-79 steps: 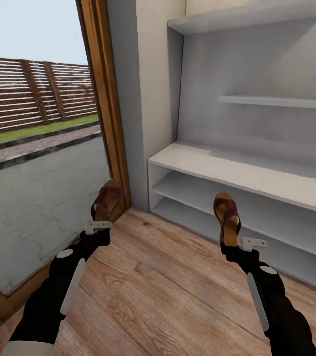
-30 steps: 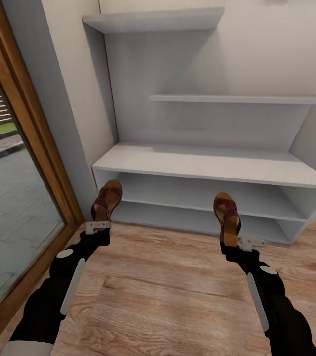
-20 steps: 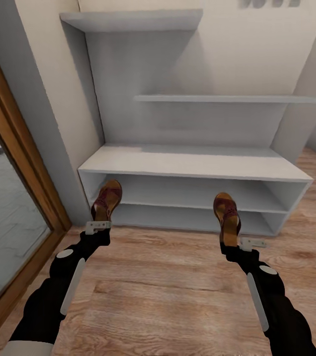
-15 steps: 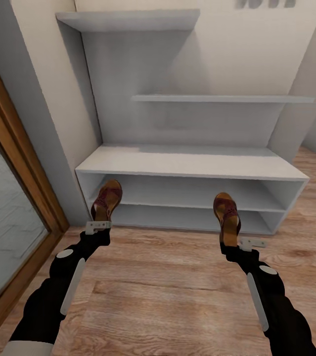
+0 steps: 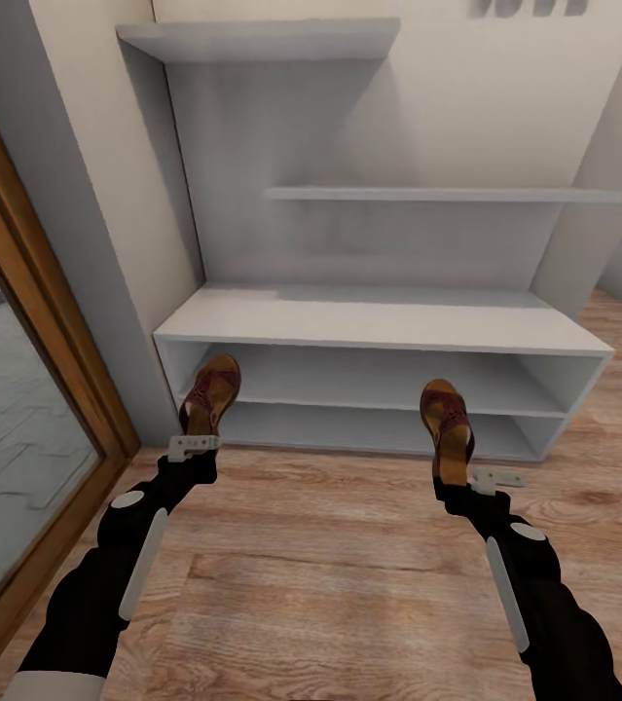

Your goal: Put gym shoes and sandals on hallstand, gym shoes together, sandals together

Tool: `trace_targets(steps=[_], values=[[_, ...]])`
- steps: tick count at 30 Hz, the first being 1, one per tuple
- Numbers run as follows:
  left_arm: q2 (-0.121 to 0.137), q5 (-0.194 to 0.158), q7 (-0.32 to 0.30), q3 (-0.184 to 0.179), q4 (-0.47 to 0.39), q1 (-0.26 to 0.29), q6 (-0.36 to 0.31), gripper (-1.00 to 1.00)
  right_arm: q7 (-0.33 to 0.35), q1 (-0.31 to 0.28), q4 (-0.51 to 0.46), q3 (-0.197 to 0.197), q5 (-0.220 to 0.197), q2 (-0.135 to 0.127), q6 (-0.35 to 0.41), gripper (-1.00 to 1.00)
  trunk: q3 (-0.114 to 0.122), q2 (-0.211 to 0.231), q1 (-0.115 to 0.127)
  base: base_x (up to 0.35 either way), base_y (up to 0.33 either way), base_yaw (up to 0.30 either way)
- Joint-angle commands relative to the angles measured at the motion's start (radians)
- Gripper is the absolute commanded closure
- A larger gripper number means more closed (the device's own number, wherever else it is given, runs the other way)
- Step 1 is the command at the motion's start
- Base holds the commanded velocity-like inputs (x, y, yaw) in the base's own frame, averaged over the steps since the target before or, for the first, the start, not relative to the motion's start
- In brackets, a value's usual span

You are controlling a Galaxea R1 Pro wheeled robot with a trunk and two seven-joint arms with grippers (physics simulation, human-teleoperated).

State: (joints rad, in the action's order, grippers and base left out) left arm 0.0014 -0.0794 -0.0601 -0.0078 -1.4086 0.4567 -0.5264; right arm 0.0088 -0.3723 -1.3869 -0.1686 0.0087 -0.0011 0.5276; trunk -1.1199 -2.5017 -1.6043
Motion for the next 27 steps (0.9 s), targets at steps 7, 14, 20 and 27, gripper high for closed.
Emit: trace_targets(steps=[7,14,20,27], values=[[0.000,-0.006,-0.001,0.000,0.003,0.000,-0.006,1.00,-0.006,0.000,0.002,-0.003,-0.005,0.000,0.006,1.00,-0.001,0.000,0.000,0.000,0.000,0.000],[0.000,-0.005,-0.001,-0.002,0.006,0.000,-0.005,1.00,-0.005,0.000,0.000,-0.003,-0.009,0.000,0.006,1.00,-0.001,0.000,0.000,0.000,0.000,0.000],[-0.004,-0.004,-0.001,-0.031,0.036,0.000,-0.006,1.00,-0.004,0.000,-0.003,-0.039,-0.012,-0.006,0.006,1.00,-0.001,0.000,0.000,0.000,0.000,0.000],[-0.007,-0.003,-0.001,-0.043,0.050,0.000,-0.006,1.00,0.001,0.000,-0.008,-0.531,-0.021,-0.029,0.019,1.00,-0.001,0.000,0.000,0.000,0.000,0.000]])
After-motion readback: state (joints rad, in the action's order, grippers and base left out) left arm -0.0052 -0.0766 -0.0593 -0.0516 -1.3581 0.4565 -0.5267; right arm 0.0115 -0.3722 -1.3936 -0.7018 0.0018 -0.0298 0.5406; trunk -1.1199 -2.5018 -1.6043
